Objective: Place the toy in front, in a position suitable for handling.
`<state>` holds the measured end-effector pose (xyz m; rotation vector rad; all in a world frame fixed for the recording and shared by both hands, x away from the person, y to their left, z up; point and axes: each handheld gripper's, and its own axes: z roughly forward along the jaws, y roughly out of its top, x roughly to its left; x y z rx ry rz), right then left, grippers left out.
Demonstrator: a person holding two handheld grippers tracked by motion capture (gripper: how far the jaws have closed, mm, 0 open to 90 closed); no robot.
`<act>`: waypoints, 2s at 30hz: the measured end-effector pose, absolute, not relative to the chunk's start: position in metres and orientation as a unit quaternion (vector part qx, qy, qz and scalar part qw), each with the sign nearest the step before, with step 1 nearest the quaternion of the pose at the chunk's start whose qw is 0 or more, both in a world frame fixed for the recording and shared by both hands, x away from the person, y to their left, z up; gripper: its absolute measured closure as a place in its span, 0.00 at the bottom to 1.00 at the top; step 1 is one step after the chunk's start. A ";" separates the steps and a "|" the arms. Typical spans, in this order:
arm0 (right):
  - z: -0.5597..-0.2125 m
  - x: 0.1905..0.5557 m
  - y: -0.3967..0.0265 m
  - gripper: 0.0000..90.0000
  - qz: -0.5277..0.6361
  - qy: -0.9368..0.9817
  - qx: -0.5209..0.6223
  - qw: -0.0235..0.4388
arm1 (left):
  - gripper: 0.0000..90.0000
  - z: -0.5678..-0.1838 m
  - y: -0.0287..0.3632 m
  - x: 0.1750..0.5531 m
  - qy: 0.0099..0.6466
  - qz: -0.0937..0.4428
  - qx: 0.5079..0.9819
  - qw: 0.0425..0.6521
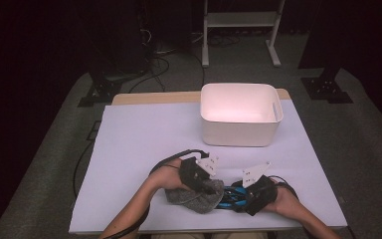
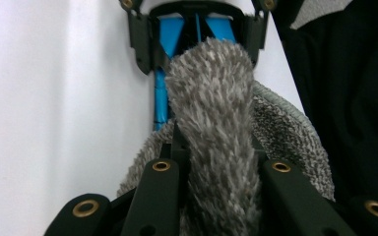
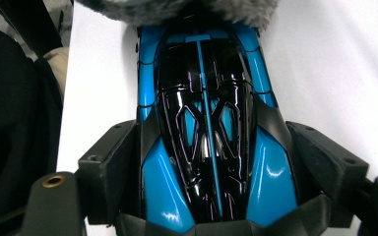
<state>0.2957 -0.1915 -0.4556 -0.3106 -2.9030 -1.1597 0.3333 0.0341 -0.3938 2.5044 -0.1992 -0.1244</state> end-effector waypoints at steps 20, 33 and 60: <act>-0.456 0.298 -0.190 0.25 -0.374 -0.922 -0.102 0.009 | 0.40 -0.375 0.048 0.335 -0.014 -0.022 0.956 0.291; -0.456 0.295 -0.194 0.24 -0.372 -0.922 -0.109 0.001 | 0.70 -0.404 0.042 0.324 -0.032 -0.007 0.960 0.280; -0.459 0.294 -0.196 0.25 -0.385 -0.917 -0.103 0.000 | 0.84 -0.404 0.031 0.324 -0.063 -0.040 0.955 0.289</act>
